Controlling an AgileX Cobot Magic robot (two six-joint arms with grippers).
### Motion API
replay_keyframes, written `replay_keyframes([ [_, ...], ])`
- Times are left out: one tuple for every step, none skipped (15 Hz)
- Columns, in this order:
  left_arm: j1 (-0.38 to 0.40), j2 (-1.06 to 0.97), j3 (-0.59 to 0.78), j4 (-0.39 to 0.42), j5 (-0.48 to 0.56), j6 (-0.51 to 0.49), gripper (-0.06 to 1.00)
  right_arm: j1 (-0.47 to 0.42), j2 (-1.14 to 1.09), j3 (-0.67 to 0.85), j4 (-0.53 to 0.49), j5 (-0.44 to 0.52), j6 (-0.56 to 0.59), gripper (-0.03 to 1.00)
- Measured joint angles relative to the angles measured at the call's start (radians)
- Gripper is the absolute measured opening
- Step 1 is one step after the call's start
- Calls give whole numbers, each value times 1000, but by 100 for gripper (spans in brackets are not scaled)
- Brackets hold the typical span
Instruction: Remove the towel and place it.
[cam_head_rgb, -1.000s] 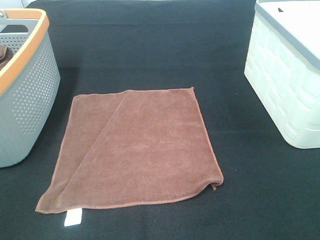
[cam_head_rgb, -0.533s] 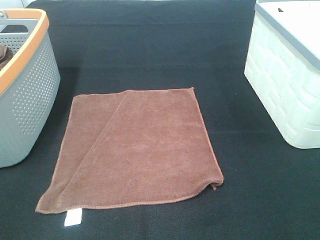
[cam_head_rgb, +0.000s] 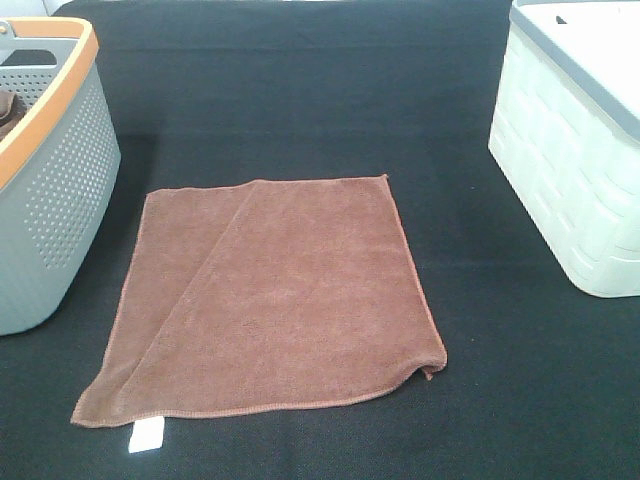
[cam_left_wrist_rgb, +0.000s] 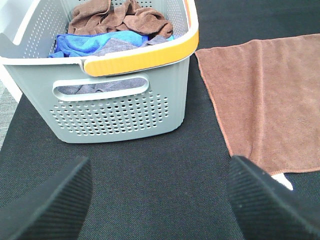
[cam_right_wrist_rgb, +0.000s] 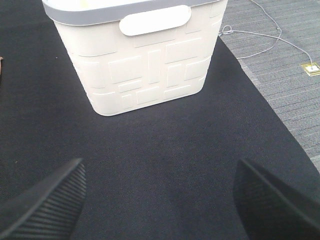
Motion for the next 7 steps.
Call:
replay_keyframes([
  [0, 0, 0, 0, 0, 0, 72, 0, 0, 0, 0, 0, 0, 76],
  [0, 0, 0, 0, 0, 0, 72, 0, 0, 0, 0, 0, 0, 76],
  [0, 0, 0, 0, 0, 0, 72, 0, 0, 0, 0, 0, 0, 76],
  [0, 0, 0, 0, 0, 0, 72, 0, 0, 0, 0, 0, 0, 76],
  [0, 0, 0, 0, 0, 0, 72, 0, 0, 0, 0, 0, 0, 76],
  [0, 0, 0, 0, 0, 0, 72, 0, 0, 0, 0, 0, 0, 76],
  [0, 0, 0, 0, 0, 0, 72, 0, 0, 0, 0, 0, 0, 76],
])
